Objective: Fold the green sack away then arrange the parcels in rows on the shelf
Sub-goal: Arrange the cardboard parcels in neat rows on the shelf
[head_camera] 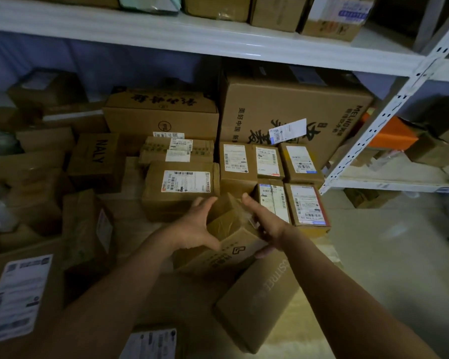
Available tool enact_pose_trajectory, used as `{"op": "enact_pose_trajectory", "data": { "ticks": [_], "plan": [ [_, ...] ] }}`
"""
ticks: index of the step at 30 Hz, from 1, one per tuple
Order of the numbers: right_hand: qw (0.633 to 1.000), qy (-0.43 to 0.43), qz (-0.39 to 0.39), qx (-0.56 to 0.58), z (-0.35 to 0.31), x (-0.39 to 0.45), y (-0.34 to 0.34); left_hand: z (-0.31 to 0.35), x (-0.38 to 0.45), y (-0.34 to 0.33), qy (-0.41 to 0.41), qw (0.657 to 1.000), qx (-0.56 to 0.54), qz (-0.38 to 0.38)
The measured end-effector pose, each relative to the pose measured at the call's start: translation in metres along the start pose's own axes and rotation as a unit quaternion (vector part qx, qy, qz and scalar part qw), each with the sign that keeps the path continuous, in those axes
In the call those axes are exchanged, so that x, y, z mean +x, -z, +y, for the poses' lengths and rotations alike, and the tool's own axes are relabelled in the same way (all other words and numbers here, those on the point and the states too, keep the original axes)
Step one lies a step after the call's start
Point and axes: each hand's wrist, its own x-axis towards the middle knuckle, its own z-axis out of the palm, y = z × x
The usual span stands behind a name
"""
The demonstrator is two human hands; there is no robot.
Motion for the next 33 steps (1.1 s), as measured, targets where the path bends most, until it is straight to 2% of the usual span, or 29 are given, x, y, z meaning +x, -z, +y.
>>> {"op": "enact_pose_trajectory", "data": {
  "ticks": [2,4,7,9,12,14,16,19,22,26,33],
  "plan": [
    [0.999,0.009,-0.023,-0.023,-0.003,-0.002,0.000,0.001,0.002,-0.005,-0.008,1.000,0.004,-0.008],
    [0.999,0.015,-0.038,0.006,-0.002,0.005,0.005,0.000,0.004,-0.012,-0.014,1.000,-0.002,-0.015],
    [0.999,0.031,-0.022,-0.035,-0.001,0.004,0.012,0.001,0.003,-0.021,-0.005,1.000,0.005,-0.026],
    [0.994,0.044,0.057,-0.077,-0.002,0.004,0.019,0.002,0.003,-0.025,0.012,0.999,0.034,-0.021],
    [0.962,0.082,0.195,-0.175,-0.003,0.004,0.024,0.004,0.007,-0.028,0.038,0.995,0.091,0.017],
    [0.943,0.110,0.246,-0.195,-0.001,0.003,0.024,0.006,0.010,-0.028,0.037,0.997,0.063,0.017],
    [0.926,0.140,0.276,-0.214,0.001,-0.002,0.022,0.008,0.010,-0.028,0.033,0.999,-0.027,0.004],
    [0.921,0.160,0.265,-0.237,0.012,-0.005,0.019,0.007,0.006,-0.027,0.045,0.982,-0.182,-0.018],
    [0.916,0.171,0.273,-0.240,0.021,-0.002,0.017,0.009,0.005,-0.030,0.058,0.967,-0.245,-0.021],
    [0.909,0.180,0.263,-0.267,0.022,0.000,0.020,0.015,0.009,-0.033,0.058,0.983,-0.175,0.011],
    [0.902,0.199,0.290,-0.249,0.028,0.006,0.023,0.010,0.015,-0.033,0.018,0.986,-0.149,0.066]
  ]
}}
